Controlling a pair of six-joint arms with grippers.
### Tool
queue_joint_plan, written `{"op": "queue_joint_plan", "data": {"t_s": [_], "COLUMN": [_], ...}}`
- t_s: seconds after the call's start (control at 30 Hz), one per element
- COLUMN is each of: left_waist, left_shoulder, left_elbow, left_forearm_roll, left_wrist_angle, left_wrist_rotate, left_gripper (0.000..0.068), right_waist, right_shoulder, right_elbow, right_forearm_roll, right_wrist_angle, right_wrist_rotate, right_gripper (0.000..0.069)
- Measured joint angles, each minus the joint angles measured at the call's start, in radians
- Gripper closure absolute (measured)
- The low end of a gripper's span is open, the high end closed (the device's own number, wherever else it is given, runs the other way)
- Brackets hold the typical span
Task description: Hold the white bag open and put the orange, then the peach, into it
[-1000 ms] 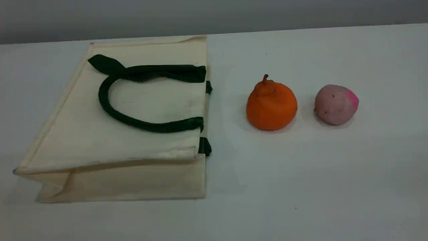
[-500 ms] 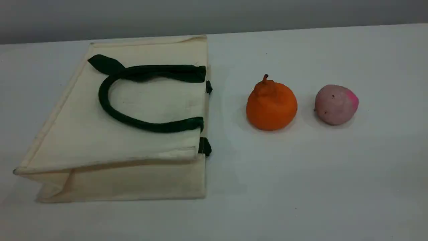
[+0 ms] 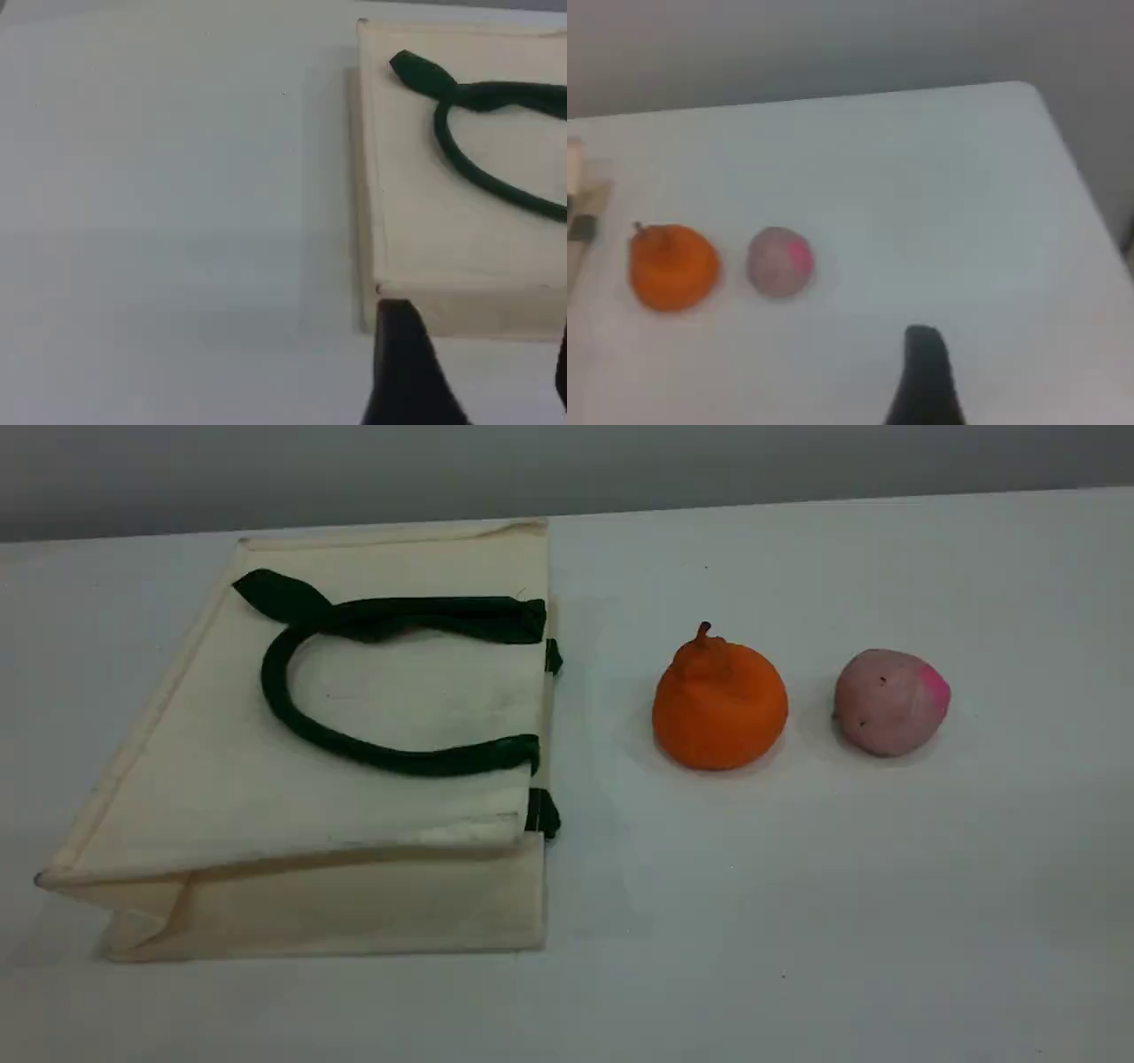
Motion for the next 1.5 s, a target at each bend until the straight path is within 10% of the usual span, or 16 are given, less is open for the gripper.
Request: {"op": "queue_joint_plan", "data": {"t_s": [0.77,1.27,1.5], "left_waist": [-0.001,-0.001,-0.001], "left_shoulder": [0.343,0.983,1.257], "left_elbow": [-0.199,-0.203,-0.234], "left_forearm_roll": [-0.017,-0.036,-0.172], "left_wrist_angle": [-0.092,-0.390,-0.549], "left_wrist_rotate": [-0.005,-0.084,-0.049], "left_gripper": [0.0314,0.0314,0.0314], "right_waist": [0.000,0.000,0.000], "right_shoulder": [0.174,0.691,0.888], "right_elbow": [-0.040,-0.040,-0.040], "right_forearm_roll": [0.212,0.395,0.578], "right_wrist_angle": [-0.148,-0.482,-0.606], "right_wrist_rotate": [-0.132,-0.271,-0.423], "right_gripper": [0.0211,0.0211,0.0211]}}
